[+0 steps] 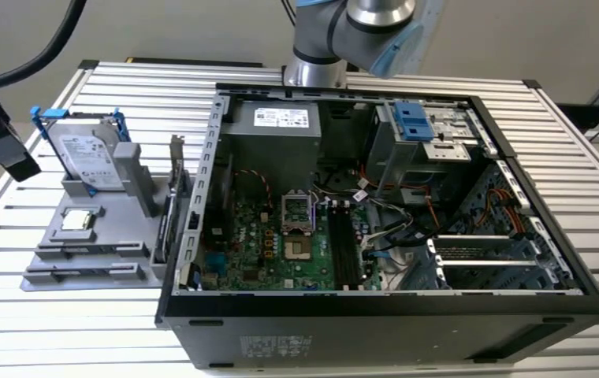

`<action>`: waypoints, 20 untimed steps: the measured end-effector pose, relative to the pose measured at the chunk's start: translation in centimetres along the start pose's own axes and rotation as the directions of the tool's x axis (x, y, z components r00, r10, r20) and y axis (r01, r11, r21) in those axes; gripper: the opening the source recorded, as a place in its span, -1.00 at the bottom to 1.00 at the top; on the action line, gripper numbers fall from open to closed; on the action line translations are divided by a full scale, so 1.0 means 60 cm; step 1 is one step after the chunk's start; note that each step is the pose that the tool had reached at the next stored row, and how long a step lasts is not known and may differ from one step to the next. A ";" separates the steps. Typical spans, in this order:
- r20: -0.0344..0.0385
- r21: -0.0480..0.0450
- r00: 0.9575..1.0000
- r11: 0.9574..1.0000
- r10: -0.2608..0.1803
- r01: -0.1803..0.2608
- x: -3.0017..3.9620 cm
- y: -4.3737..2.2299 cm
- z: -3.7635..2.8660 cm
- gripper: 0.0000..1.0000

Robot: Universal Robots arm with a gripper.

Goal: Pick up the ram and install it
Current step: 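Pick up the ram and move it above insertion slot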

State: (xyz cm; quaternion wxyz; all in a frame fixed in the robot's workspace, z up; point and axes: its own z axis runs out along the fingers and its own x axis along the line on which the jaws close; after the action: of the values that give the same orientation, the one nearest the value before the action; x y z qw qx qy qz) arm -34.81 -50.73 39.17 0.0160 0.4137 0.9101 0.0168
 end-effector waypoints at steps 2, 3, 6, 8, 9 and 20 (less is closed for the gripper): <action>0.001 0.000 1.000 1.000 0.020 -0.020 0.000 0.000 0.000 -1.00; 0.001 0.000 1.000 1.000 0.029 -0.029 0.000 0.000 0.000 -1.00; 0.003 0.001 0.998 0.998 0.058 -0.058 0.000 0.000 0.000 -1.00; 0.003 0.001 0.997 0.997 0.078 -0.078 0.000 0.000 0.000 -1.00; 0.004 0.001 0.996 0.996 0.089 -0.089 0.000 0.000 0.000 -1.00; 0.009 0.002 0.979 0.979 0.205 -0.205 0.000 0.000 0.000 -1.00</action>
State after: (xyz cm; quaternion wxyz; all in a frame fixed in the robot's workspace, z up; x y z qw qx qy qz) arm -34.81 -50.73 39.17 0.0177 0.5054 0.8626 0.0151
